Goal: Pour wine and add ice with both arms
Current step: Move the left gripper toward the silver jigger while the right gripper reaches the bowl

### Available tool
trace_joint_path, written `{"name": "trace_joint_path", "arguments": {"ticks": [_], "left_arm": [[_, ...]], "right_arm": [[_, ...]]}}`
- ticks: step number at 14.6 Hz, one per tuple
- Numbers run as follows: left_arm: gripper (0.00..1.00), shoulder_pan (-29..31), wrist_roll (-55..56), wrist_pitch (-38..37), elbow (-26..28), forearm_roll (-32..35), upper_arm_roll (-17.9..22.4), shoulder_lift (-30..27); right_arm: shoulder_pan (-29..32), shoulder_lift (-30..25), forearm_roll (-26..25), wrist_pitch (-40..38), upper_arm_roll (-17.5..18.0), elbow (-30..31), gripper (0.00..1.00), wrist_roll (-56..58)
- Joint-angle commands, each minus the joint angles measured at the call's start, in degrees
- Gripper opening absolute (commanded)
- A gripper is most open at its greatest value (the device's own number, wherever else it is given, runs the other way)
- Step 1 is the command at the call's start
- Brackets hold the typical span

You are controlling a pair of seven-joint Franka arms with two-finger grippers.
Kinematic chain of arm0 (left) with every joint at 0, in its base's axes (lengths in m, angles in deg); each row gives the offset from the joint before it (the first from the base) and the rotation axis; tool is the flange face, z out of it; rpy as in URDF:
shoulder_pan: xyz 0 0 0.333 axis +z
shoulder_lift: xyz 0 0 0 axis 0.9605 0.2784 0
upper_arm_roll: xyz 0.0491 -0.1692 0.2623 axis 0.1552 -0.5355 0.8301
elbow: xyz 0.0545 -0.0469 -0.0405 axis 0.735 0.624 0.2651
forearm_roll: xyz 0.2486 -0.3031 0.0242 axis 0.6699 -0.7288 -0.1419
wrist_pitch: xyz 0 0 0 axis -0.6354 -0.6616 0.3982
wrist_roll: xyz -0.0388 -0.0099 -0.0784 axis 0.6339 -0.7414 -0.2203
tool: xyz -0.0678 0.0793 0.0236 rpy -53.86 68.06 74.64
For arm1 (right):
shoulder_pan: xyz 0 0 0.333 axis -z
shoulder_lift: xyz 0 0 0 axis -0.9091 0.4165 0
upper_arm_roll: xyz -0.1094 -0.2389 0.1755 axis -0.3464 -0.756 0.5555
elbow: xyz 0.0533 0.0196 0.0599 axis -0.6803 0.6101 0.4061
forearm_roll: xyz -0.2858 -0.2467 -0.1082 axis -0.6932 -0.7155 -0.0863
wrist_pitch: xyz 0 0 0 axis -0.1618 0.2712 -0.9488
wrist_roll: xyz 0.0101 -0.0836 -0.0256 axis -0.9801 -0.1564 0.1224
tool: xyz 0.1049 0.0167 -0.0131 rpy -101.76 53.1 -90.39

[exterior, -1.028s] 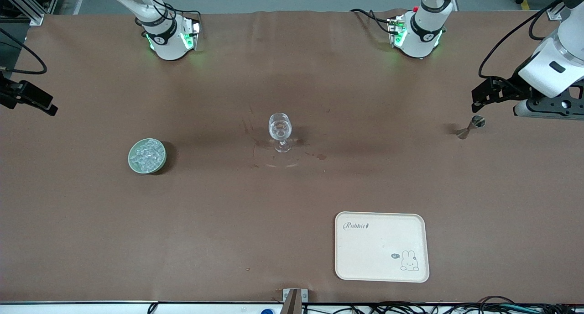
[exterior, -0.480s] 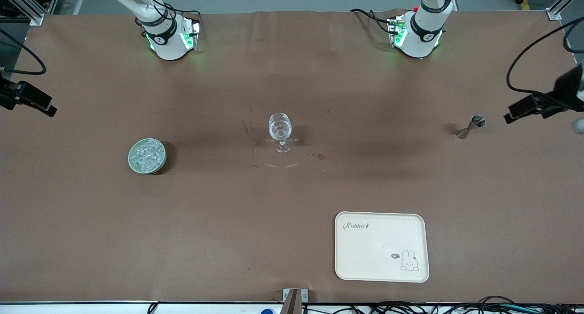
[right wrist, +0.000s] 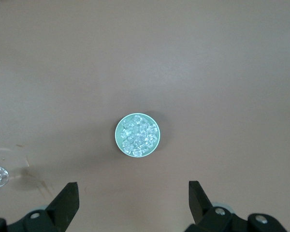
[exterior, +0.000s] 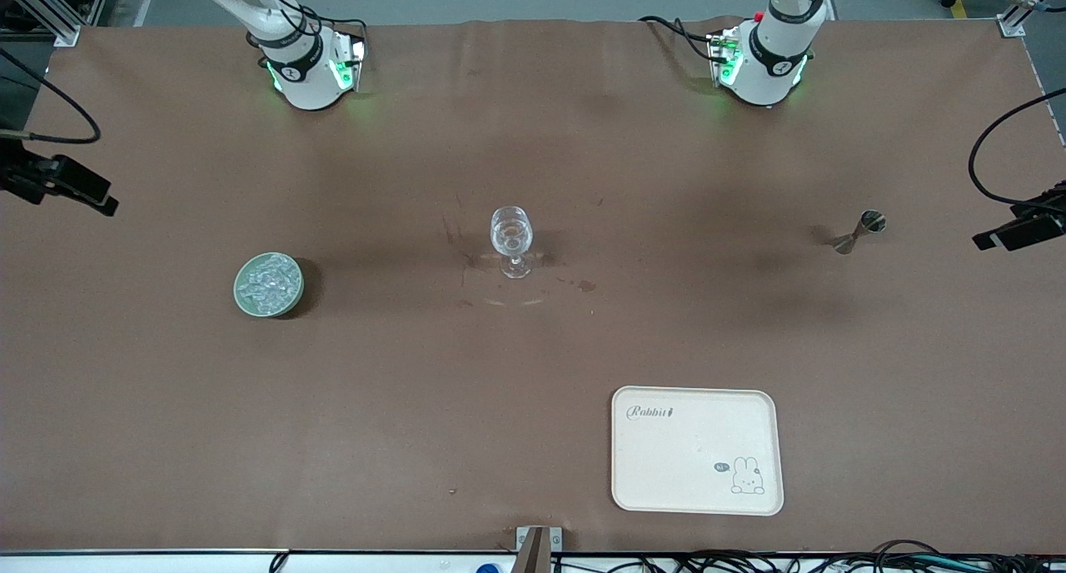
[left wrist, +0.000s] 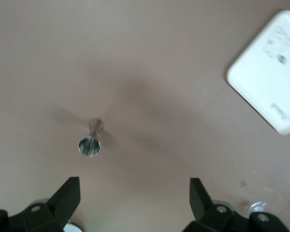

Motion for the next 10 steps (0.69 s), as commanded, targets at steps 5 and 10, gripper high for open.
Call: {"name": "trace_joint_path", "arguments": {"ticks": [5,10], "left_arm": [[1.0,-0.96,11.43,-4.42,0.37,-17.38,14.63,12.86],[1.0,-0.09,9.42,-7.15,3.01,-28.82,22.21,23.06]], "right_arm": [[-0.7,2.2,-0.37,19.95,-0.04,18.72,1.0,0.65],[-1.58,6.51,-1.16,34.28,-0.13,28.84,1.0,0.73]]}}
